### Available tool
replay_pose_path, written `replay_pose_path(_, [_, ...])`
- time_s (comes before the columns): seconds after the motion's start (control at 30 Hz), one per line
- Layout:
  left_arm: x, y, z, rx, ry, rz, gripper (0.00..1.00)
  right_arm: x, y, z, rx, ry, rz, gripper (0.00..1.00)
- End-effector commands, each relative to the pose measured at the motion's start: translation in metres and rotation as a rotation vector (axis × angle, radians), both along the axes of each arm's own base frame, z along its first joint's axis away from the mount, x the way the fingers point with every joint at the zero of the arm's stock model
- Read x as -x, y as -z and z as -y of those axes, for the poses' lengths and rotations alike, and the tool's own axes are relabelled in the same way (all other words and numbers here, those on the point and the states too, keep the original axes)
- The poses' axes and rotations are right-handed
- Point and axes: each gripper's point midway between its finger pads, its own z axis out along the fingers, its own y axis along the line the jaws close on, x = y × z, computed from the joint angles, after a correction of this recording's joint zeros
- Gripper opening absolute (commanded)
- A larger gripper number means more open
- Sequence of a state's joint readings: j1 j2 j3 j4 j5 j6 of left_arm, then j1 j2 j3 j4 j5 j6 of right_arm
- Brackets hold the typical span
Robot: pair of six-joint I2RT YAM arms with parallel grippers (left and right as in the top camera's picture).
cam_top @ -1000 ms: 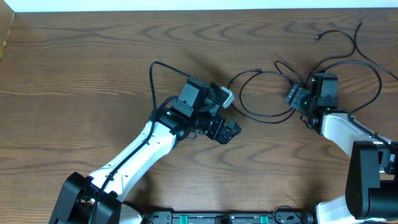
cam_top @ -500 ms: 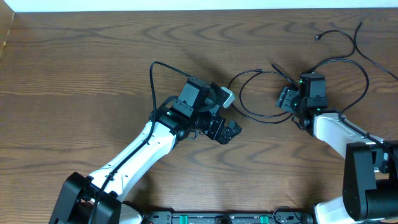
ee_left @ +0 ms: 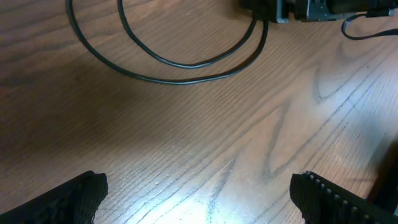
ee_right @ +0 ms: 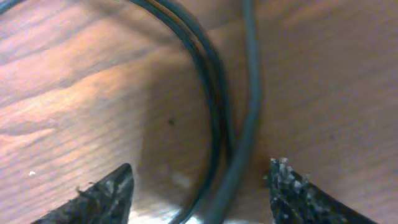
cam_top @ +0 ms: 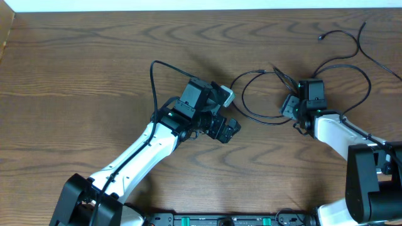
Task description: Untangle cables
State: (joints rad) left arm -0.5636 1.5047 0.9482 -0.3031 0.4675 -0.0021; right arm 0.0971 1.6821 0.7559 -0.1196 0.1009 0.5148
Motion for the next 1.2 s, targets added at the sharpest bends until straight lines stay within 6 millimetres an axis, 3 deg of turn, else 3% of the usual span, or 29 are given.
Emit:
replay_pose_path(0.0, [-0.003, 0.0, -0.001, -0.007, -0.001, 0.01, 0.99, 0.015, 0.012, 0.003, -0.022, 0.081, -0.053, 0.61])
replay_pose_path(0.23, [-0.003, 0.0, -0.001, -0.007, -0.001, 0.01, 0.99, 0.042, 0.029, -0.015, -0.043, 0.088, -0.122, 0.56])
replay_pose_path(0.43, [-0.003, 0.0, -0.001, -0.007, -0.001, 0.01, 0.99, 0.061, 0.041, -0.031, -0.04, 0.065, -0.157, 0.12])
replay_pose_path(0.5, [-0.002, 0.0, -0.001, -0.007, -0.001, 0.01, 0.99, 0.061, 0.04, -0.031, -0.038, 0.064, -0.155, 0.01])
replay_pose_path(0.83, [-0.002, 0.001, -0.002, -0.01, -0.001, 0.006, 0.99, 0.036, 0.026, -0.032, 0.021, -0.047, -0.062, 0.01])
replay_pose_path(0.93, [-0.002, 0.001, -0.002, -0.01, -0.001, 0.006, 0.99, 0.023, 0.006, -0.027, 0.067, -0.093, -0.023, 0.01])
replay_pose_path(1.03, [-0.002, 0.001, -0.002, -0.009, -0.001, 0.007, 0.99, 0.002, -0.039, -0.022, 0.112, -0.143, 0.057, 0.01])
replay_pose_path(1.17, [-0.002, 0.001, -0.001, -0.009, -0.001, 0.007, 0.99, -0.021, -0.125, -0.008, 0.185, -0.162, 0.226, 0.01])
